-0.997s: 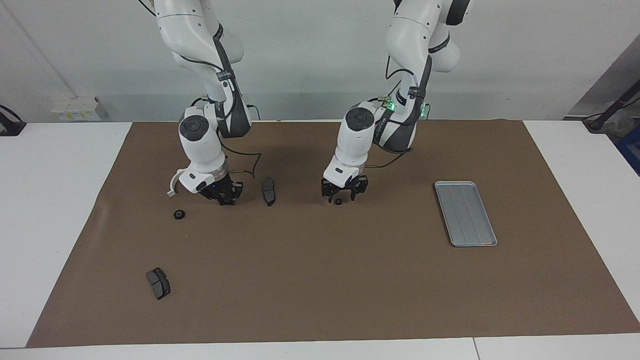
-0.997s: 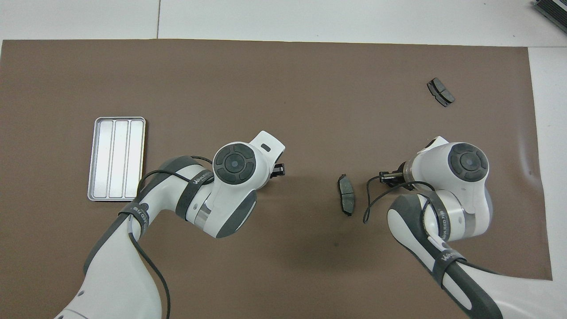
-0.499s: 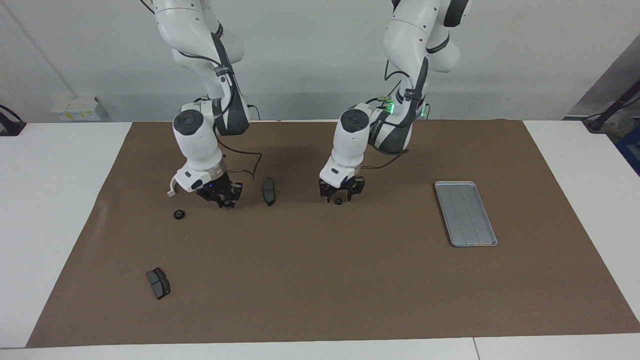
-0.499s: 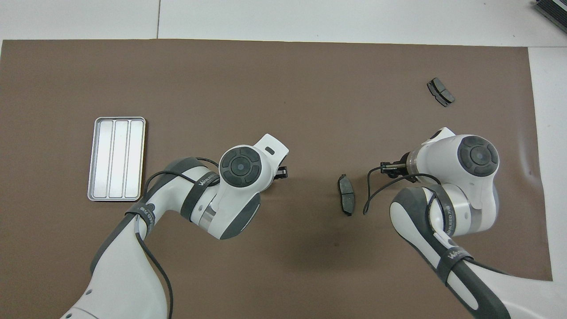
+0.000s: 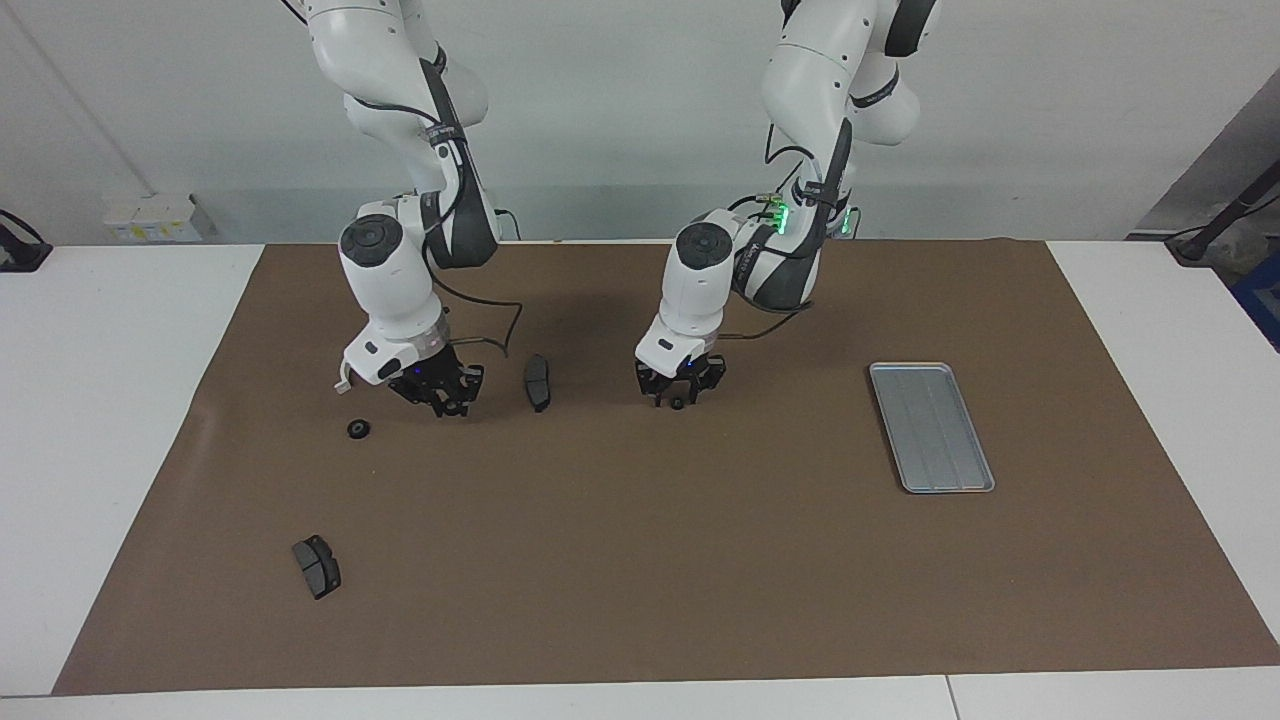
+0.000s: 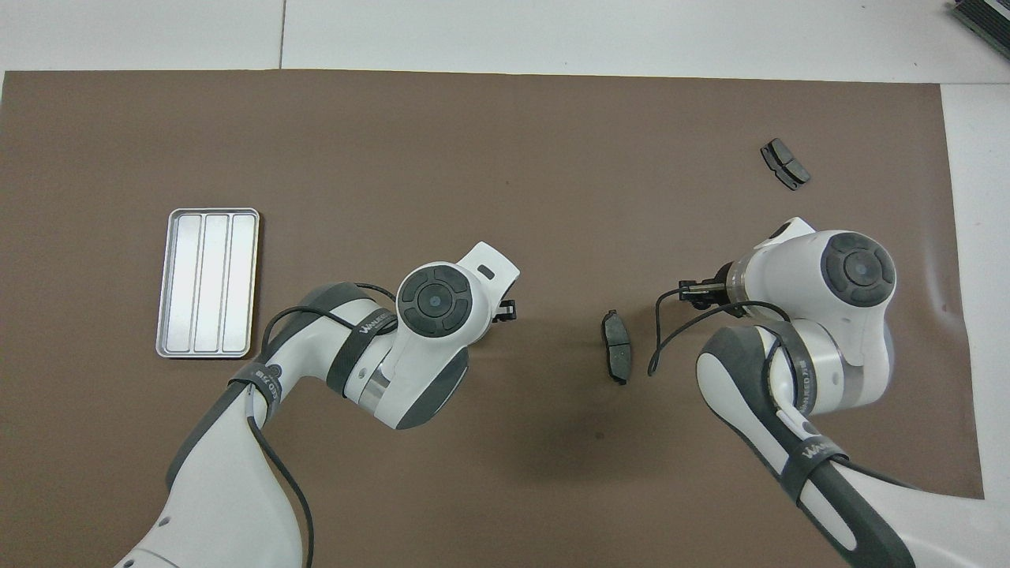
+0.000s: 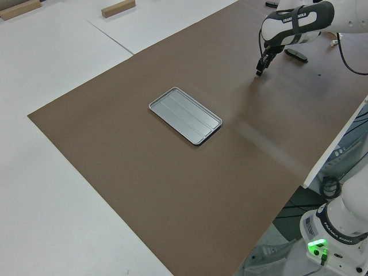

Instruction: Pick bearing gear from pile to tray

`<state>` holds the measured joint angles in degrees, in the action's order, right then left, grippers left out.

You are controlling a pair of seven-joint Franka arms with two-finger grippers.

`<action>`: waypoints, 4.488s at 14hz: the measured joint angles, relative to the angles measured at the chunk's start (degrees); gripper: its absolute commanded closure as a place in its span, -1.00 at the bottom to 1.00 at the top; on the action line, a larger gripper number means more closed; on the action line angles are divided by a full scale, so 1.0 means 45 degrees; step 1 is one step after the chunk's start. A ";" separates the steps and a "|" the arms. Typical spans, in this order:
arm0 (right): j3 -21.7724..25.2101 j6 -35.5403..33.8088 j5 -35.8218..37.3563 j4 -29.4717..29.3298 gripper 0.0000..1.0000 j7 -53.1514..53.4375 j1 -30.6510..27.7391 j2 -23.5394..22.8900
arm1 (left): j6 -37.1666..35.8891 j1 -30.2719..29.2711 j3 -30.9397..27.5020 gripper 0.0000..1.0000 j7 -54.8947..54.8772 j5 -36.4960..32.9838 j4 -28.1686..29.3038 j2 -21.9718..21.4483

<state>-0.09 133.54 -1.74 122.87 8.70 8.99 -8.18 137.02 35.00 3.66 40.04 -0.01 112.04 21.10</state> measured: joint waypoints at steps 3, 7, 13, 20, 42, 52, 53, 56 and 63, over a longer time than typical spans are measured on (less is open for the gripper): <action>0.0001 -0.0995 -0.0030 -0.0981 1.00 0.0000 -0.0017 -0.0186 | 0.0004 0.0002 0.0000 0.05 0.0000 -0.0004 0.0000 0.0003; -0.0023 -0.1663 -0.0032 -0.1814 1.00 0.0000 0.0001 -0.0388 | 0.0004 0.0003 0.0000 0.26 0.0000 -0.0008 0.0000 0.0003; -0.0065 -0.2123 -0.0040 -0.2606 1.00 0.0285 0.0088 -0.0717 | -0.0008 0.0003 -0.0030 0.65 0.0000 -0.0050 -0.0011 -0.0007; -0.0198 -0.1961 -0.0050 -0.2665 1.00 0.1591 0.0664 -0.0778 | -0.0112 -0.0040 -0.0209 1.00 0.0000 -0.0051 -0.0676 -0.0006; -0.0208 -0.0074 0.0304 -0.6944 -0.09 1.1211 0.6640 -0.5623 | -0.5204 -0.7363 -0.0335 1.00 -1.0235 0.0356 -0.3810 0.0109; -0.0043 -0.0218 0.0575 -0.7062 -1.00 1.1129 0.5773 -0.5219 | -0.4354 -0.8815 -0.0354 0.74 -1.3968 0.0353 -0.3661 0.1249; -0.0040 -0.0297 0.0600 -0.6847 -1.00 1.0806 0.5436 -0.4919 | -0.4346 -0.8865 -0.0346 0.46 -1.4120 0.0353 -0.3658 0.1256; -0.0034 -0.0478 0.0600 -0.5458 -1.00 0.9130 0.4366 -0.3647 | -0.4320 -0.8888 -0.0345 -0.32 -1.4260 0.0353 -0.3653 0.1293; -0.0032 -0.0715 0.0598 -0.1736 -1.00 0.4453 0.1765 -0.0876 | -0.4286 -0.8763 -0.0072 -0.59 -1.3144 0.0414 -0.3842 0.1229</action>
<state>-0.24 130.32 0.96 115.06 28.74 16.93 -12.13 117.73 -4.43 3.33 -19.10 1.86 94.75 26.63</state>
